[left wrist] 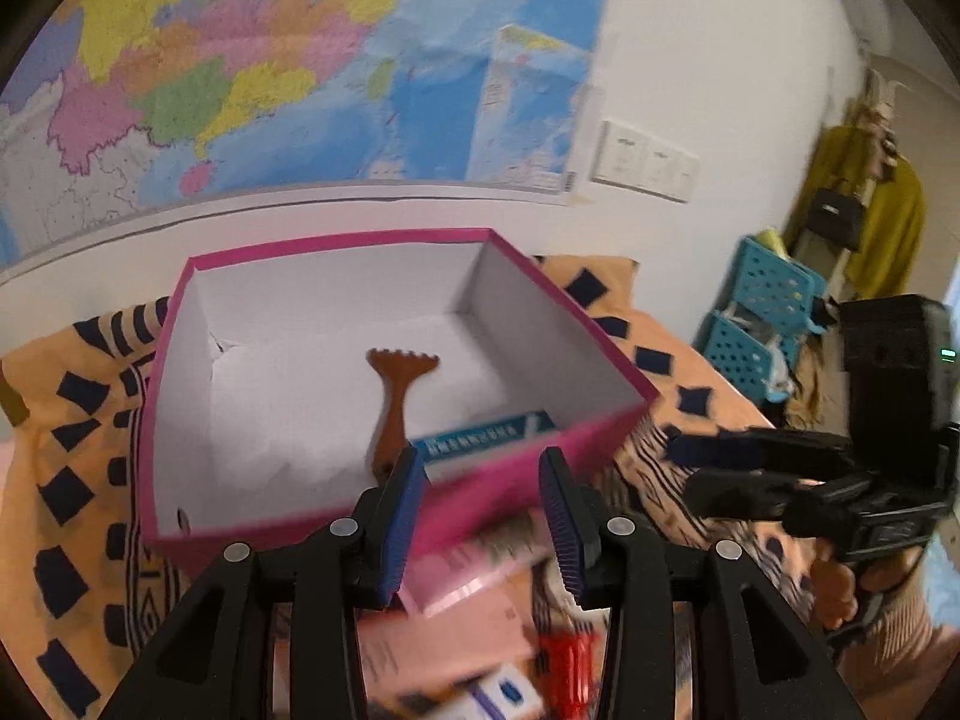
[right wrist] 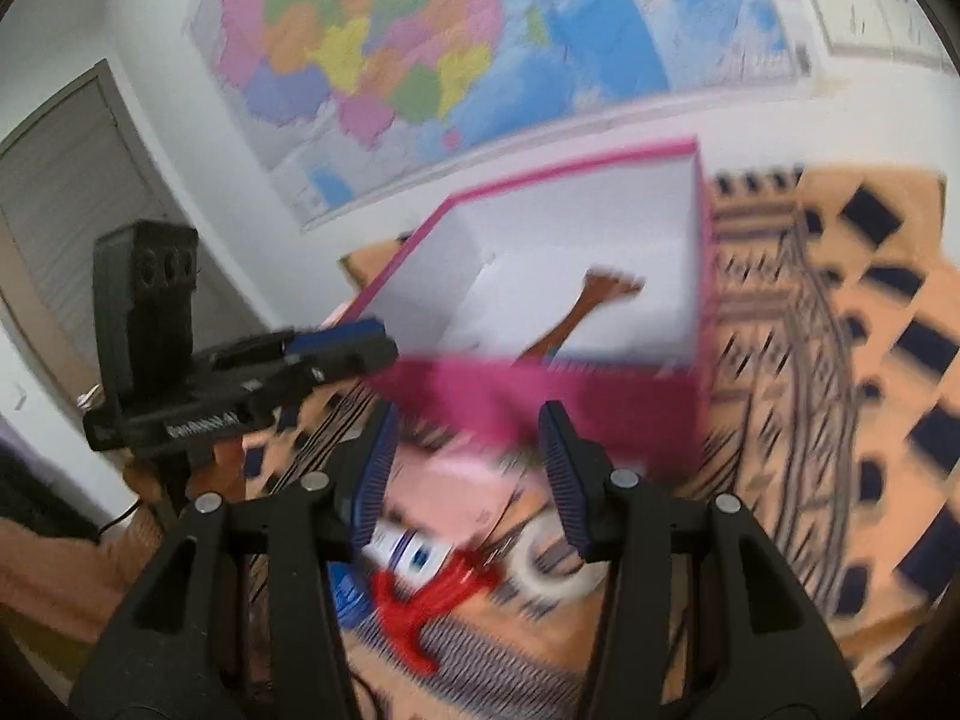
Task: Organize rigid objects
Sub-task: 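Move the right tool back toward the red corkscrew, then grasp the red corkscrew base with the right tool, then lower the red corkscrew into the pink box and open the right tool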
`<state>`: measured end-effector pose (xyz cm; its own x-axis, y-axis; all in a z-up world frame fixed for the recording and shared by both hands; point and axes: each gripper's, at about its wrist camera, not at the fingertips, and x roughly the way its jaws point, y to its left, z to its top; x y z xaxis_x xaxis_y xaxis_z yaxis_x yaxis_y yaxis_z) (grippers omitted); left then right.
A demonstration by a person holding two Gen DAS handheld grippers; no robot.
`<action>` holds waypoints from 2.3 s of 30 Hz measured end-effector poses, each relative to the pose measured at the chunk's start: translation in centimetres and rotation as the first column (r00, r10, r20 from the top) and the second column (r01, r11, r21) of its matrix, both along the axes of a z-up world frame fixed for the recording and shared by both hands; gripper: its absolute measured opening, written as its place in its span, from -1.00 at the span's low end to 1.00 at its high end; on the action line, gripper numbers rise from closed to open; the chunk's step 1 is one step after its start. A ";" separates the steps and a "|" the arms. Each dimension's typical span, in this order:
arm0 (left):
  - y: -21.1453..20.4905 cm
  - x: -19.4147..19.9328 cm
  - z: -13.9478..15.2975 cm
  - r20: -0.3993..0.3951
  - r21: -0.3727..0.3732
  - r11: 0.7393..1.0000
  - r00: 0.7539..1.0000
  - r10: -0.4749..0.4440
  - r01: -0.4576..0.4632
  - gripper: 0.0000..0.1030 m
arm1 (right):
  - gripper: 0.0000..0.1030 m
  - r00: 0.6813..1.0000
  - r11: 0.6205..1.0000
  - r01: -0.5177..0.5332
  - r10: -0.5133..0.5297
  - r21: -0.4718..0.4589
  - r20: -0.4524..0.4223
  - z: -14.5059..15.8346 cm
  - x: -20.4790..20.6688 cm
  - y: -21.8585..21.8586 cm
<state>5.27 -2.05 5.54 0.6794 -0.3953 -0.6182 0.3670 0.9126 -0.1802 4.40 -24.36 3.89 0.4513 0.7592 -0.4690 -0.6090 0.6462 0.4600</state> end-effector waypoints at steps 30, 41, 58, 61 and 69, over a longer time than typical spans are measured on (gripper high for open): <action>0.1 -6.1 -7.7 -0.190 0.024 0.999 0.981 -0.039 0.044 -0.21 | 0.00 0.942 1.000 -0.018 0.022 0.014 -0.335 -9.8 -2.2 3.9; -0.6 -6.5 -8.2 -0.203 0.017 0.997 0.976 -0.075 0.080 -0.21 | -0.35 0.934 0.998 0.051 -0.038 0.026 -0.357 -10.4 -1.8 3.8; -2.9 -5.7 -7.7 -0.228 -0.071 0.979 0.952 -0.204 0.192 -0.21 | -0.47 0.976 0.998 0.010 0.003 0.058 -0.217 -6.5 -3.3 2.9; -3.0 -5.3 -7.2 -0.223 -0.073 0.979 0.954 -0.202 0.190 -0.24 | -0.47 0.983 0.998 -0.005 0.016 0.061 -0.183 -5.4 -3.2 3.1; -2.6 -3.8 -3.6 -0.138 -0.053 0.984 0.975 -0.173 0.167 -0.38 | -0.47 0.997 0.997 -0.022 0.027 0.070 -0.074 -1.5 -2.0 3.6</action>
<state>1.48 -4.66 1.97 0.5065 -0.5244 -0.6844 0.4844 0.8297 -0.2772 2.43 -20.75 2.39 0.3975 0.8016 -0.4466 -0.5862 0.5962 0.5485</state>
